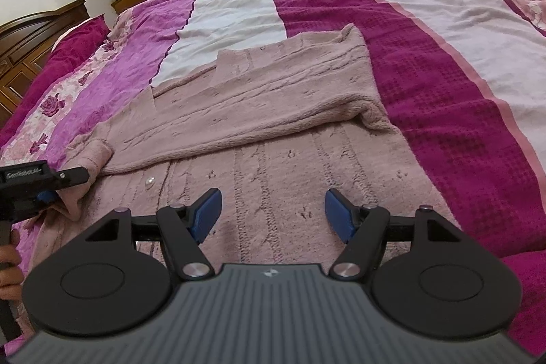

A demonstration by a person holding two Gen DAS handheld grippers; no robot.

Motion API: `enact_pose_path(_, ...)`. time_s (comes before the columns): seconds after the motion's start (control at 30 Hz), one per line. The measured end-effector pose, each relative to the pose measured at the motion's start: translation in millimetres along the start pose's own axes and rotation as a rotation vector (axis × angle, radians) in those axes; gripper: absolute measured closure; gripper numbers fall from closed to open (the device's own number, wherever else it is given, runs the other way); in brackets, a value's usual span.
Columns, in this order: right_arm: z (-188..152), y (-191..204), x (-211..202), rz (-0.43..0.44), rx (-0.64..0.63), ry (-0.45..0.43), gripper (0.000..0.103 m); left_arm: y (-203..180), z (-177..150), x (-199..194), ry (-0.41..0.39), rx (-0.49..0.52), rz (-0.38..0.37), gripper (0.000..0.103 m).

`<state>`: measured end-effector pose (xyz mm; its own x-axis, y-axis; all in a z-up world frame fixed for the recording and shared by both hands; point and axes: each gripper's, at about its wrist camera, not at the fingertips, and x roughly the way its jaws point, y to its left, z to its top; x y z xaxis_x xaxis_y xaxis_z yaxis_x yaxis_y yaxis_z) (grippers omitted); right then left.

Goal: Fold small clothes
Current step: 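Lift the held cuff, lay the sleeve across the body, open left gripper, then move the right gripper over the cuff of the folded sleeve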

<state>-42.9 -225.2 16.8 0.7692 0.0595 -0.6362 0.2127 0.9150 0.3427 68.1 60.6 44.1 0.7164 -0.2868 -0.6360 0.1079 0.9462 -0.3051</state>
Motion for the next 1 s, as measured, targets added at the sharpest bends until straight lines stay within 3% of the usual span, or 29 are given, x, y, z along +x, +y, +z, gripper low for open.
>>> enact_pose_path(0.1,2.7,8.3,2.8,0.022,-0.013,0.010,0.029,2.3,-3.2,-14.6,0.000,0.019,0.021,0.051)
enact_pose_path(0.23,11.2,31.1,8.1,0.077,-0.066,0.027,0.029,12.3,-9.8,-36.6,-0.012,0.015,0.047,0.051)
enact_pose_path(0.47,34.1,84.8,32.5,0.203,-0.137,0.095,0.029,36.4,-15.5,-55.1,-0.029,0.016,0.156,0.051)
enact_pose_path(0.77,57.3,159.0,79.3,0.298,-0.191,0.179,0.029,62.1,-16.5,-47.0,-0.025,0.008,0.255,0.051)
enact_pose_path(1.0,60.3,194.5,123.2,0.341,-0.210,0.254,0.031,74.1,-14.9,-30.0,-0.029,0.004,0.302,0.051)
